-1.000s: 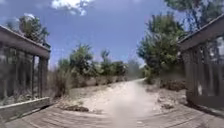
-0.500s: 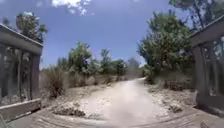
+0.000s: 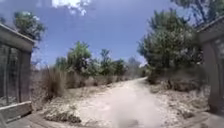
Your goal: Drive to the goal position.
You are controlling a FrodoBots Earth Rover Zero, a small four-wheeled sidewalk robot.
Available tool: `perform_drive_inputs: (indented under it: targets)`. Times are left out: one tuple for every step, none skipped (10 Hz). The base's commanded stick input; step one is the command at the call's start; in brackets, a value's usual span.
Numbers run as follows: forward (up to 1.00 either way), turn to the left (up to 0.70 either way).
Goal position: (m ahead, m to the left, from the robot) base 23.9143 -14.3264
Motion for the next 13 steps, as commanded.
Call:
perform_drive_inputs:
  targets:
    - [0.45,0.00]
    - [0.45,0.00]
    - [0.45,0.00]
    - [0.45,0.00]
    - [0.45,0.00]
    - [0.45,0.00]
    - [0.45,0.00]
    - [0.45,0.00]
    - [0.45,0.00]
    - [0.45,0.00]
    - [0.45,0.00]
    - [0.45,0.00]
    - [0.45,0.00]
